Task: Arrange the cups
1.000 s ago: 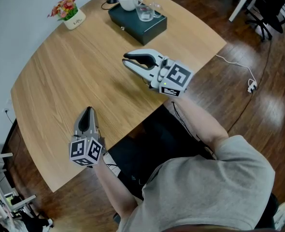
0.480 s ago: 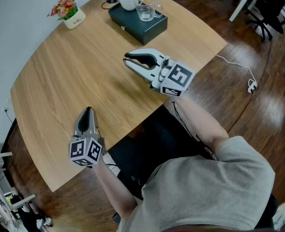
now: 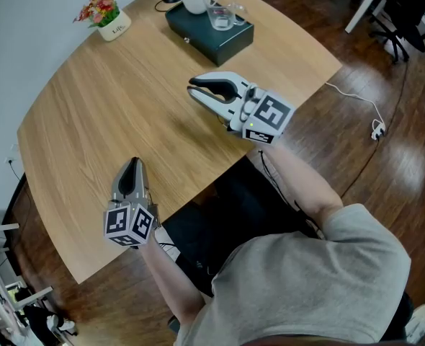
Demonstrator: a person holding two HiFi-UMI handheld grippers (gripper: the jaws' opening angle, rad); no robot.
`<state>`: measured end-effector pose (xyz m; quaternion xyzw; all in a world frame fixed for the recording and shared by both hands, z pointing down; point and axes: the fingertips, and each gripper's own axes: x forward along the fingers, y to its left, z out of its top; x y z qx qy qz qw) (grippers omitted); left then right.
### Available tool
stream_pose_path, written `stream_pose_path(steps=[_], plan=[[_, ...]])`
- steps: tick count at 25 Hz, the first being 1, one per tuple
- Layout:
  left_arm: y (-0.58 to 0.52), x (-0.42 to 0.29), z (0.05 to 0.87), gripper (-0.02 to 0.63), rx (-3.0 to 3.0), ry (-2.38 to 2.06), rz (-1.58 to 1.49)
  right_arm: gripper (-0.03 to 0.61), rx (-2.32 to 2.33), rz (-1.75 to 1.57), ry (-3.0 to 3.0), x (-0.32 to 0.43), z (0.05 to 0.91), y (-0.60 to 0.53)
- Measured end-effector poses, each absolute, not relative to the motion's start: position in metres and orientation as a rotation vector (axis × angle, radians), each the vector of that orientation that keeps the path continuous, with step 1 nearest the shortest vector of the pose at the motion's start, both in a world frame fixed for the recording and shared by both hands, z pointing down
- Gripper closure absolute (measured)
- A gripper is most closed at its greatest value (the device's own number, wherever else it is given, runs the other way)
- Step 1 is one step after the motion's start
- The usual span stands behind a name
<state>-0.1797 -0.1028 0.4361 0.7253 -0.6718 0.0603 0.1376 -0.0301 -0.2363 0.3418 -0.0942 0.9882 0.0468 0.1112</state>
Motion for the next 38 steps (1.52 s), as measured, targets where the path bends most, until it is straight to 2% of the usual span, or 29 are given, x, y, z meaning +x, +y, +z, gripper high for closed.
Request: stream_pose_path(steps=[38], plan=[[-0.1028, -0.1792, 0.4360, 0.584, 2.094, -1.948, 0.173, 0.532, -0.269, 0.148, 2.927, -0.0288, 0.3455, -0.2366]])
